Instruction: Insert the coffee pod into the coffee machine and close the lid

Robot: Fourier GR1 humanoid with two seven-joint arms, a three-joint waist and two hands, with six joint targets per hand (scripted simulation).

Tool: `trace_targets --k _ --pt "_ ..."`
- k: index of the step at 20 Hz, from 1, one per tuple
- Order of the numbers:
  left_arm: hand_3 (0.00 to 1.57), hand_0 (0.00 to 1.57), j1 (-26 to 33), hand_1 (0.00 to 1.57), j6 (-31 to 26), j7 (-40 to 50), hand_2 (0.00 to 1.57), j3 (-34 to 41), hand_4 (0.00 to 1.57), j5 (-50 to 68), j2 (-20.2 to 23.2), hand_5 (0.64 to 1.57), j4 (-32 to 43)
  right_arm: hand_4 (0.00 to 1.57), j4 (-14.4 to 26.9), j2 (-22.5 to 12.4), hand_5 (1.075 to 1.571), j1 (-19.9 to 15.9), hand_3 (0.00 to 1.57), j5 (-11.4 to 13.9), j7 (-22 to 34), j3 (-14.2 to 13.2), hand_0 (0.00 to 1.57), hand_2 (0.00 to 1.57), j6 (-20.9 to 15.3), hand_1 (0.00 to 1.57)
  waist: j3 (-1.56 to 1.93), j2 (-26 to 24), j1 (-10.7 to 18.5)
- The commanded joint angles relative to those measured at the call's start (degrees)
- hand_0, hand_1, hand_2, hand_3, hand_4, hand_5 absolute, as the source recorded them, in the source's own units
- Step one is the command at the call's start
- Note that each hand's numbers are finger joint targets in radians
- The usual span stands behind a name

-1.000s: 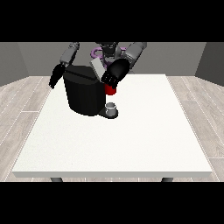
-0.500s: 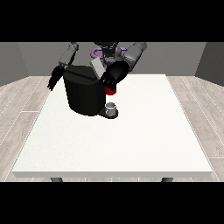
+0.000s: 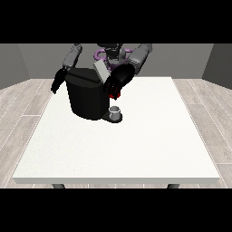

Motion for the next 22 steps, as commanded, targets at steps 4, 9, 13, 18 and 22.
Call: trace_targets --k 4,9,13,18,22 --pt "0.44 0.00 1.4 0.00 1.8 -1.3 0.53 0.9 0.00 -0.8 1.3 1.571 2.0 0.17 -1.5 0.1 1.571 2.4 0.00 -0.3 0.2 1.0 0.00 0.00 1.5 0.00 -0.17 -1.1 -0.9" --pt "0.23 0.00 -0.6 0.00 -1.2 1.4 0.33 1.0 0.00 -0.7 0.6 1.571 2.3 0.00 0.7 0.3 1.571 0.0 0.00 -0.4 2.3 0.3 0.00 0.00 1.1 0.00 -0.15 -2.5 1.1" --pt "0.06 0.00 6.4 0.00 -1.4 3.7 0.00 -0.9 0.00 -0.1 -6.6 1.571 0.0 0.00 5.5 -0.8 1.571 4.8 0.00 -3.6 0.3 -3.8 0.00 0.00 1.9 0.00 -0.13 -10.8 6.8" --pt "0.00 0.00 12.3 0.00 -2.6 2.3 0.08 -1.3 0.00 0.7 -8.7 1.571 -0.2 0.00 5.1 1.9 1.571 12.5 0.00 -2.5 -3.2 -1.6 0.00 0.00 0.6 0.00 -0.15 -17.4 8.9" --pt "0.00 0.00 15.0 0.00 -2.1 -0.5 0.15 8.7 0.00 13.1 -14.9 1.571 -0.6 0.00 5.7 0.8 1.571 14.9 0.00 -3.3 -3.3 -2.3 0.00 0.00 2.1 0.00 -0.27 -21.3 11.3"
